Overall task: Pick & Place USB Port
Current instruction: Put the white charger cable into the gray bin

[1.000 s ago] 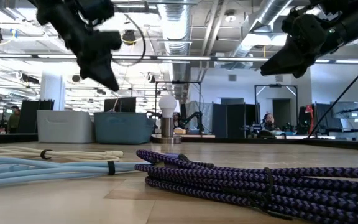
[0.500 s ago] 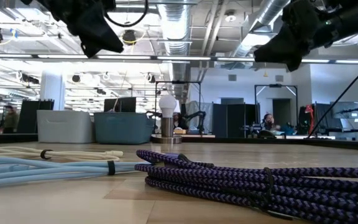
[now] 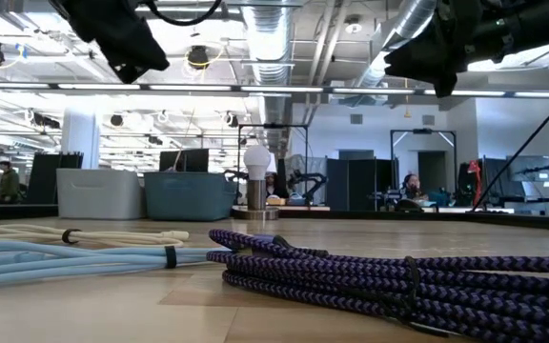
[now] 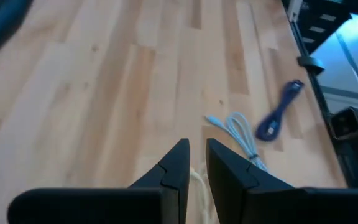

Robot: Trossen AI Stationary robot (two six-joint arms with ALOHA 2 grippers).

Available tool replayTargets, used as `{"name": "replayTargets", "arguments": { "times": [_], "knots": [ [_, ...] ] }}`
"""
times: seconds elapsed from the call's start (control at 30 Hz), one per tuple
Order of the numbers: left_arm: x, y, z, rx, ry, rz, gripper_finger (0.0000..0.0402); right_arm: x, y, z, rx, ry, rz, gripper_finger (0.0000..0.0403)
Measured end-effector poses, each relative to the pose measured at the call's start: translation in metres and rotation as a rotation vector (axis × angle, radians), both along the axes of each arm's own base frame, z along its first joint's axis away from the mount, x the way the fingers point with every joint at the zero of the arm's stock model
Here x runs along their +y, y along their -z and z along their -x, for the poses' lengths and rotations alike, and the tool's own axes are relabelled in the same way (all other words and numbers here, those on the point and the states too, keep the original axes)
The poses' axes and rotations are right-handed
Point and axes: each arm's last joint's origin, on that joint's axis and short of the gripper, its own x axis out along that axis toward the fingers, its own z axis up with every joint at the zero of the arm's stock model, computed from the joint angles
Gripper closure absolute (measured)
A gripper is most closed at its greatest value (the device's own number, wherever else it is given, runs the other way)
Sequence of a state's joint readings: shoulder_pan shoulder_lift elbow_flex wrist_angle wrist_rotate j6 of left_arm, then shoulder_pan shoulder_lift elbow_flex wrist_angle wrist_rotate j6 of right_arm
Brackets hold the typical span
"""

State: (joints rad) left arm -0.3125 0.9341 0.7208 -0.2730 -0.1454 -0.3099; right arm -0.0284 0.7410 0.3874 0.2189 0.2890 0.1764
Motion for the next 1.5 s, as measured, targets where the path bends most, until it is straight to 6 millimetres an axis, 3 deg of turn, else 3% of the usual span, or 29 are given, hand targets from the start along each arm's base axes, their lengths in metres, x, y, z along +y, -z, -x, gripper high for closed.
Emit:
{"name": "replayTargets", "arguments": {
  "times": [0.33,0.57,0.8,1.5],
  "knots": [
    [-0.021,0.018,-0.010,0.112,0.015,0.095,0.0326,0.000,0.000,0.000,0.001,0.000,0.002,0.0285],
    [-0.029,0.040,-0.023,0.229,0.053,0.090,0.0313,0.000,0.000,0.000,0.001,0.001,0.002,0.0285],
    [-0.037,0.063,-0.034,0.387,0.086,0.199,0.0313,0.000,0.000,0.000,0.002,0.005,0.003,0.0285],
    [-0.040,0.103,-0.038,0.644,0.016,0.171,0.0313,0.000,0.002,0.000,0.018,0.003,0.000,0.0285]
  ]
}}
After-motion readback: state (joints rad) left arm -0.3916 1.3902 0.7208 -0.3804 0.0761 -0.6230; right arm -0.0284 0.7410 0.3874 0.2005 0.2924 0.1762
